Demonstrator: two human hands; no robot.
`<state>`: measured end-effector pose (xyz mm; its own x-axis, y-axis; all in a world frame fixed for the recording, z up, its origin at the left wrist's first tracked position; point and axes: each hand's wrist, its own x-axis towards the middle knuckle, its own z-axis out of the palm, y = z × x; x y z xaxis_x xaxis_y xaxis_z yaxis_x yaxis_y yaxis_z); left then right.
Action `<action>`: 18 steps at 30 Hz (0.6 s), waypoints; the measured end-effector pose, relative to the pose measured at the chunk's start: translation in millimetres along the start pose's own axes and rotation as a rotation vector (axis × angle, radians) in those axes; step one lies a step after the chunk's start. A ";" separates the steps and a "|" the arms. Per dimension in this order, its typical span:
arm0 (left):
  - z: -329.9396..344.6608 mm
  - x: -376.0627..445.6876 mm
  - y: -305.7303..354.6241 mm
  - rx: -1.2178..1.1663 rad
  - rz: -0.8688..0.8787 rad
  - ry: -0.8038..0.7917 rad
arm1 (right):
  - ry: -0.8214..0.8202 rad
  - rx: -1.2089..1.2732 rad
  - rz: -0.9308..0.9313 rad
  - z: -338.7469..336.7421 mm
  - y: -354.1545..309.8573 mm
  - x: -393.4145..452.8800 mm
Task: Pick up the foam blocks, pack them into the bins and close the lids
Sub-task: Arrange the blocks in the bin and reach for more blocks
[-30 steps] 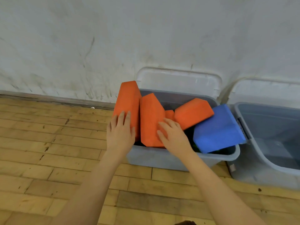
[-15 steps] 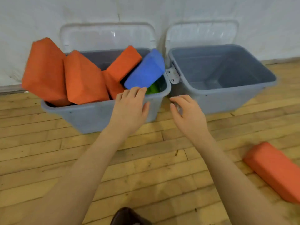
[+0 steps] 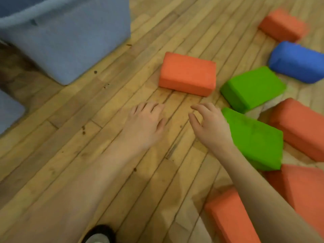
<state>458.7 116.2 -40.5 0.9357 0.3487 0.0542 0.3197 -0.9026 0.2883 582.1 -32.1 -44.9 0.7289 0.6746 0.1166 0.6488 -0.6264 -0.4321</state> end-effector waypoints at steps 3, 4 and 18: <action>41.2 16.4 43.5 -0.040 0.103 -0.078 | 0.004 -0.082 0.145 -6.8 53.1 -32.7; 53.6 21.1 57.5 -0.050 0.128 -0.109 | -0.020 -0.117 0.192 -7.2 69.5 -44.6; 170.1 72.2 122.4 -0.104 0.253 -0.385 | -0.123 -0.337 0.389 23.9 172.6 -92.1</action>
<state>590.8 -12.1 -164.0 0.9759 -0.0153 -0.2175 0.0765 -0.9100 0.4075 621.7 -193.0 -151.7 0.9118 0.3956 -0.1099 0.3846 -0.9167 -0.1086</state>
